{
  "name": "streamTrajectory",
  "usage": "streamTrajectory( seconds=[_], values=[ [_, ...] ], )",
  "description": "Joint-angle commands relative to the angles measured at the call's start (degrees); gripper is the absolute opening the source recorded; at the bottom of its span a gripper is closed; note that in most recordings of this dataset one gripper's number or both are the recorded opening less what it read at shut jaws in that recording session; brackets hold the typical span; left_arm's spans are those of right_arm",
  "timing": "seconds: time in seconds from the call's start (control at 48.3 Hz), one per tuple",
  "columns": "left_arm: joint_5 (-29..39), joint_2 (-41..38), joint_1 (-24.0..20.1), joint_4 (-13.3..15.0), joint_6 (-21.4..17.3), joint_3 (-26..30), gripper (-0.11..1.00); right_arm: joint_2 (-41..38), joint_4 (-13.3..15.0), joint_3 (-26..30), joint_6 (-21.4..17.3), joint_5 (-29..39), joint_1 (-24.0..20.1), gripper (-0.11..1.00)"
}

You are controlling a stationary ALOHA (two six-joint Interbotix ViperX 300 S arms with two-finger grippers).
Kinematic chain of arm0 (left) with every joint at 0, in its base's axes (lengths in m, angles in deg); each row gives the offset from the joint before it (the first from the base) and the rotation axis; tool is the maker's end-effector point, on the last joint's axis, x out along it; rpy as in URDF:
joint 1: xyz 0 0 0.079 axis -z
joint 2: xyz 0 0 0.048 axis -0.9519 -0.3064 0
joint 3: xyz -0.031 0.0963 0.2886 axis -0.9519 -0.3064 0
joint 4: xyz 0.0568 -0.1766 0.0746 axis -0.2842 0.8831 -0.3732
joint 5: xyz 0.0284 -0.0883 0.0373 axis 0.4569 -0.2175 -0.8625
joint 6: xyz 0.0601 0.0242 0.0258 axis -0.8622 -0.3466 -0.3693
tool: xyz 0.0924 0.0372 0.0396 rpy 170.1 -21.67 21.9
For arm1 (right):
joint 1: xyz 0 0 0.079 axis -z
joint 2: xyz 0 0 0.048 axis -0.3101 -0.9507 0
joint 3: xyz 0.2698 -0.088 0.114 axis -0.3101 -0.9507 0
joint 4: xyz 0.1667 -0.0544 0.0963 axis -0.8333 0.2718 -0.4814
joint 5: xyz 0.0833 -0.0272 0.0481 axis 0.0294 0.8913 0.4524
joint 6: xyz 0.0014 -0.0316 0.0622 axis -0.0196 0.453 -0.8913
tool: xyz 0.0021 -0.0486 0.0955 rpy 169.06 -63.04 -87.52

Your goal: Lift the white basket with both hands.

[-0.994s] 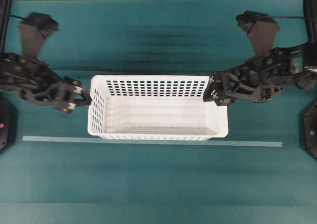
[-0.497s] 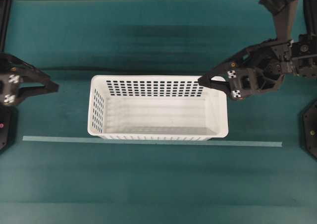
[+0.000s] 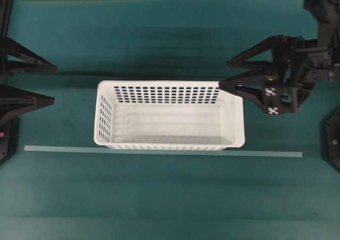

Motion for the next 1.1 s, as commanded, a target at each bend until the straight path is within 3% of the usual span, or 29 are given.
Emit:
streamTrajectory(
  seconds=[0.0, 0.145, 0.269, 0.373, 0.662, 1.076],
  values=[
    [-2.02, -0.26, 0.79, -0.26, -3.43, 0.79, 0.91, 0.97, 0.97, -0.26, 2.99, -3.60, -0.44, 0.96],
    [-3.69, 1.14, 1.23, -0.26, -8.61, 0.70, 0.91, 4.04, 3.16, -1.58, 9.49, -8.53, -1.32, 0.95],
    [-4.92, 2.29, 1.58, -0.18, -9.93, 0.35, 0.91, 6.68, 3.43, -2.46, 15.56, -10.90, -2.37, 0.95],
    [-5.54, 3.52, 1.93, -0.18, -9.93, -0.26, 0.91, 8.79, 3.43, -3.43, 18.46, -10.63, -3.08, 0.95],
    [-7.03, 6.33, 2.20, -0.18, -10.81, -1.76, 0.90, 13.10, 3.43, -6.42, 19.34, -9.40, -3.78, 0.95],
    [-7.03, 7.65, 2.20, -0.18, -11.78, -1.93, 0.90, 13.36, 3.43, -7.03, 19.34, -9.32, -3.87, 0.95]
  ],
)
